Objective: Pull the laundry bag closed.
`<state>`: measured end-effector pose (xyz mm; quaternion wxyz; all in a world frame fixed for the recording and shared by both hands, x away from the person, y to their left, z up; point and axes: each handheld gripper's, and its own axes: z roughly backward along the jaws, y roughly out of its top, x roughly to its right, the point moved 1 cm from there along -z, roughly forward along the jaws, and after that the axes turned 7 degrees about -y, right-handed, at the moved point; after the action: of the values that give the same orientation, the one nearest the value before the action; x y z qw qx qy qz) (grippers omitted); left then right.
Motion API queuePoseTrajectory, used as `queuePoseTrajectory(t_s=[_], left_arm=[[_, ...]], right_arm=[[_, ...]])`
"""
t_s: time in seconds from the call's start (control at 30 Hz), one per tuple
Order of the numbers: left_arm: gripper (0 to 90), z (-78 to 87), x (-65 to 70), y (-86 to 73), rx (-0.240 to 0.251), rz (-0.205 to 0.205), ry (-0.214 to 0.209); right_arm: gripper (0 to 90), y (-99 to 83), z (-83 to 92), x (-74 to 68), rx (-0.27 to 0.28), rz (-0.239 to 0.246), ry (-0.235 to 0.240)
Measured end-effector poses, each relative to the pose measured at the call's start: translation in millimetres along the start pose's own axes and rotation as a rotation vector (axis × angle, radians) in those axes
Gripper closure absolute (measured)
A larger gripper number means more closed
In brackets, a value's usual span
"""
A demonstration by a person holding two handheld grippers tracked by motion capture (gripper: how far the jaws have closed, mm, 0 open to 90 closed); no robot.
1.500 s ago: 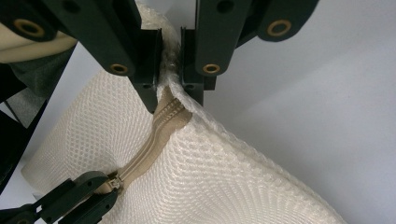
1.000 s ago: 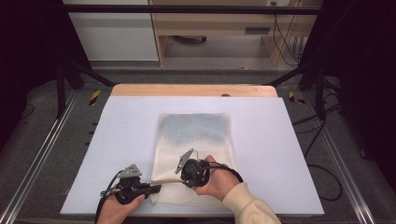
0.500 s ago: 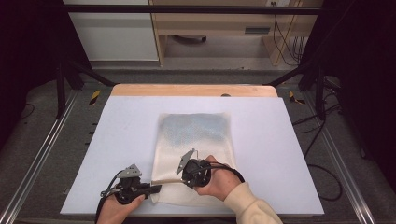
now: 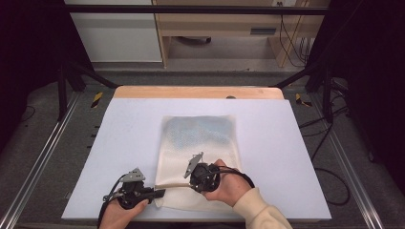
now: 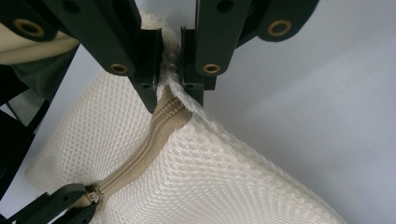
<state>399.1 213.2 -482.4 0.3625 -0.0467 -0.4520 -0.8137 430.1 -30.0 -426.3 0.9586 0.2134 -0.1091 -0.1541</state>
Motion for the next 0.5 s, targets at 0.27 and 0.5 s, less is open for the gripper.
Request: queuePoseTrajectory(t_s=[0.27,0.5], left_arm=[[81.8,-0.2,0.5,0.0,-0.001,-0.003,-0.002],[81.8,-0.6,0.7,-0.1,-0.003,-0.004,-0.002]], right_arm=[[82.2,-3.6,6.9,-0.7,0.003,-0.005,-0.008],[82.2,-8.2,12.9,-0.7,0.001,-0.005,-0.018]])
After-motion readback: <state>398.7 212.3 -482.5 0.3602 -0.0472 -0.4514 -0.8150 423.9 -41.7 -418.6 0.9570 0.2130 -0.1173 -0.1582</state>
